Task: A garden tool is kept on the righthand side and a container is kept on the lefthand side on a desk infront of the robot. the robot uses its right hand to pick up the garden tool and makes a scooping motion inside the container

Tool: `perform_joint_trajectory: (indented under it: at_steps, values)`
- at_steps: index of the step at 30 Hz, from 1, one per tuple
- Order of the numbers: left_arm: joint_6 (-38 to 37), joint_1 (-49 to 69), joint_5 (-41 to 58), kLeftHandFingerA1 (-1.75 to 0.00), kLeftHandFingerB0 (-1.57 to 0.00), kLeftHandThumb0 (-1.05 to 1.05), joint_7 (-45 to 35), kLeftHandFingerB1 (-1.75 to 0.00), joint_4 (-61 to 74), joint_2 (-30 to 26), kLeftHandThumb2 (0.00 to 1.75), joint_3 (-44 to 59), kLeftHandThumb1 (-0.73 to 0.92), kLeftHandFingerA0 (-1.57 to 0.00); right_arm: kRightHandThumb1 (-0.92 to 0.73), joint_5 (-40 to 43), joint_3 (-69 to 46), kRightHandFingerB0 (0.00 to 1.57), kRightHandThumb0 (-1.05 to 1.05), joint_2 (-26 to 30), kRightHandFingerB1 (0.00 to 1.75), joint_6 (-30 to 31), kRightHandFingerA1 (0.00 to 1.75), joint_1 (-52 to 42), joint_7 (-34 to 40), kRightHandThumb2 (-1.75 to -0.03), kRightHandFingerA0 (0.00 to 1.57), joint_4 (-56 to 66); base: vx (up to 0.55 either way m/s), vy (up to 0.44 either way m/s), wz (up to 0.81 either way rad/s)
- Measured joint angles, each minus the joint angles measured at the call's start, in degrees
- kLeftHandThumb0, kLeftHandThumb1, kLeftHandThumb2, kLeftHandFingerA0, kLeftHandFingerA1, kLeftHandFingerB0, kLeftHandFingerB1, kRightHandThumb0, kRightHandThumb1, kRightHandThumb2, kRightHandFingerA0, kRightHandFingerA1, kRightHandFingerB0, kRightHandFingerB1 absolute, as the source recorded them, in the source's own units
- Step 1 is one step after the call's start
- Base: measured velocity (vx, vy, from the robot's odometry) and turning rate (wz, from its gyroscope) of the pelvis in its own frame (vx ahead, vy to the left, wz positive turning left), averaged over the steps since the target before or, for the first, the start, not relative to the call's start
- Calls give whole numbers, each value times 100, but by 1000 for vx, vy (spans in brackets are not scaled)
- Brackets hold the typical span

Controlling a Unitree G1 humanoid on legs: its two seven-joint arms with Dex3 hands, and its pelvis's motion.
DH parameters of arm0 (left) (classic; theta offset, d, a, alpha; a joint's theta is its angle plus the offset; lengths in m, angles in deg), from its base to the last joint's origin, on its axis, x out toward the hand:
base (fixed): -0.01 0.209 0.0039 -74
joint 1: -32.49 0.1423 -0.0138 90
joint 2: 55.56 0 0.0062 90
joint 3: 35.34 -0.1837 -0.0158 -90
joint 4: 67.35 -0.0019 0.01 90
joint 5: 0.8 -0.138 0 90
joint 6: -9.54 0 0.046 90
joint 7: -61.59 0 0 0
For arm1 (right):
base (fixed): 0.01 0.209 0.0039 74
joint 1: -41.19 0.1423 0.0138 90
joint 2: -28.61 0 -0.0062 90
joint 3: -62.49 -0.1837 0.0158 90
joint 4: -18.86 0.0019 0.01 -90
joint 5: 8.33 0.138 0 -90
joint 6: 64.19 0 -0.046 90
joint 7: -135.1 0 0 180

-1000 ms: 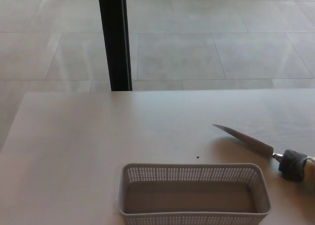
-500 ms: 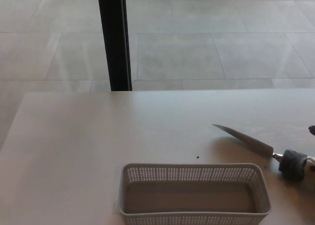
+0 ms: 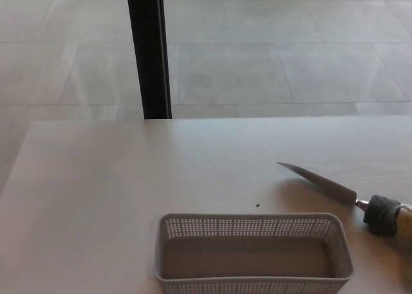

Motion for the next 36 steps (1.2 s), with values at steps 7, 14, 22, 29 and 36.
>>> perform_joint_trajectory:
  at_steps: [7, 14, 22, 29, 36]
  values:
    - [-36, 0, -3, -111, -101, -18, -5, -106, -30, -2, 74, -50, -32, -108, -70, -299, 206, 25, -79, -101, 30, -261, 45, 55, 114, -61, 19, -351, 0, 0, 0]
    - [-54, -11, -4, -111, -103, -18, -20, -107, -24, -3, 75, -82, -32, -108, -71, -705, 545, 23, -72, -222, 29, -405, 45, 179, 347, -62, 21, -482, 0, 0, 0]
    - [-64, -13, 0, -109, -101, -18, -46, -105, 5, -4, 76, -116, -30, -105, -76, -1191, 734, 50, -27, -476, 39, -483, 109, 232, 1052, -63, 85, -933, 0, 0, 0]
    - [-70, -9, -2, -107, -100, -18, -39, -104, -14, -4, 75, -149, -30, -100, -78, -1479, 835, 74, -26, -579, 101, -779, 154, 232, 1852, -76, 75, -1390, 0, 0, 0]
    - [-72, -58, -17, -138, -76, -64, -26, -123, -35, -5, 128, -222, -33, -75, -73, -1704, 1015, 77, -29, -606, 68, -1107, 160, 204, 2696, -70, 81, -1676, 0, 0, 0]
